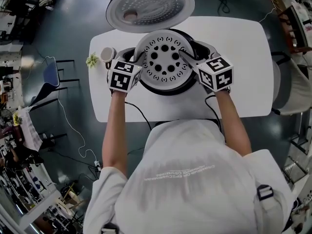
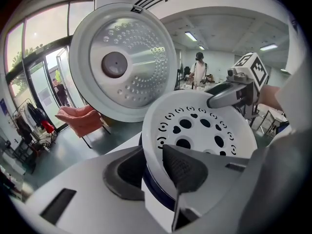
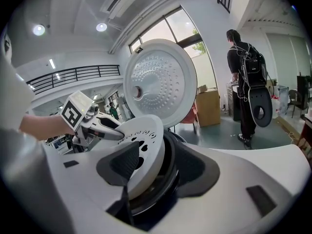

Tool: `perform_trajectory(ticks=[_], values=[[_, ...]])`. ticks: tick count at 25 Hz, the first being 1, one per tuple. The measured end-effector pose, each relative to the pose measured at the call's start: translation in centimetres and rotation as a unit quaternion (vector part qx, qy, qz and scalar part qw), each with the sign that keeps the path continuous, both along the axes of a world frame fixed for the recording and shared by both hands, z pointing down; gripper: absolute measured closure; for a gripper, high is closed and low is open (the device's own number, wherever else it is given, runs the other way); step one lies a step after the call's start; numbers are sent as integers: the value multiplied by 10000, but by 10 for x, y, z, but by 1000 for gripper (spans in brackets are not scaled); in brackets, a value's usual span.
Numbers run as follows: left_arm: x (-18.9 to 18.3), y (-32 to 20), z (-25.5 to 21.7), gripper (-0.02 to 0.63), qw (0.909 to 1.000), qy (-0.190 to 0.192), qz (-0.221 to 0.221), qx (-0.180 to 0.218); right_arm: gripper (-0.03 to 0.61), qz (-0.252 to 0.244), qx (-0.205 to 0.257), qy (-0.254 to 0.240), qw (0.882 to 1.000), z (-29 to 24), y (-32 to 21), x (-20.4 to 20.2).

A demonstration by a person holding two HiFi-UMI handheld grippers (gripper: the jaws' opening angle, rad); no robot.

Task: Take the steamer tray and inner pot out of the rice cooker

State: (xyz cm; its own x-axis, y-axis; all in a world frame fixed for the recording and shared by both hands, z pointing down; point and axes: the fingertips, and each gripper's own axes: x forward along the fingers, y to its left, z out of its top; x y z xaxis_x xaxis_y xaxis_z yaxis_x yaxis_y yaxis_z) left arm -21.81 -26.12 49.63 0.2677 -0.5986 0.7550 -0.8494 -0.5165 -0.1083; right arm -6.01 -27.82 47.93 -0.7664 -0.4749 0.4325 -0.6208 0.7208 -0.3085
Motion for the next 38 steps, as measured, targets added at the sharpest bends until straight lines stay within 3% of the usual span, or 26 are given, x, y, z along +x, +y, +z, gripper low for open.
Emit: perform_trajectory(ticks=[9, 13, 18, 22, 30, 38], values=[[9, 5, -19, 526, 9951, 886, -224, 369, 393, -42, 65, 377, 9993, 3, 10, 6], [9, 7, -35, 555, 9854, 1527, -529, 539, 376, -62, 79, 346, 9994, 0, 16, 12], [-6, 3, -52, 574, 9781, 1775, -805, 732, 314, -187, 215, 122, 9995, -22, 18, 3], [-36, 8, -66, 575, 9732, 1852, -1079, 836, 314, -267, 410, -15, 9988, -49, 19, -16], [-113, 44, -70, 575, 9550, 1989, -1939, 1044, 310, -688, 508, -2, 9963, -71, 33, -60], [-228, 124, -49, 575, 9208, 1985, -3146, 1171, 308, -1407, 457, 45, 9890, -64, 65, -154]])
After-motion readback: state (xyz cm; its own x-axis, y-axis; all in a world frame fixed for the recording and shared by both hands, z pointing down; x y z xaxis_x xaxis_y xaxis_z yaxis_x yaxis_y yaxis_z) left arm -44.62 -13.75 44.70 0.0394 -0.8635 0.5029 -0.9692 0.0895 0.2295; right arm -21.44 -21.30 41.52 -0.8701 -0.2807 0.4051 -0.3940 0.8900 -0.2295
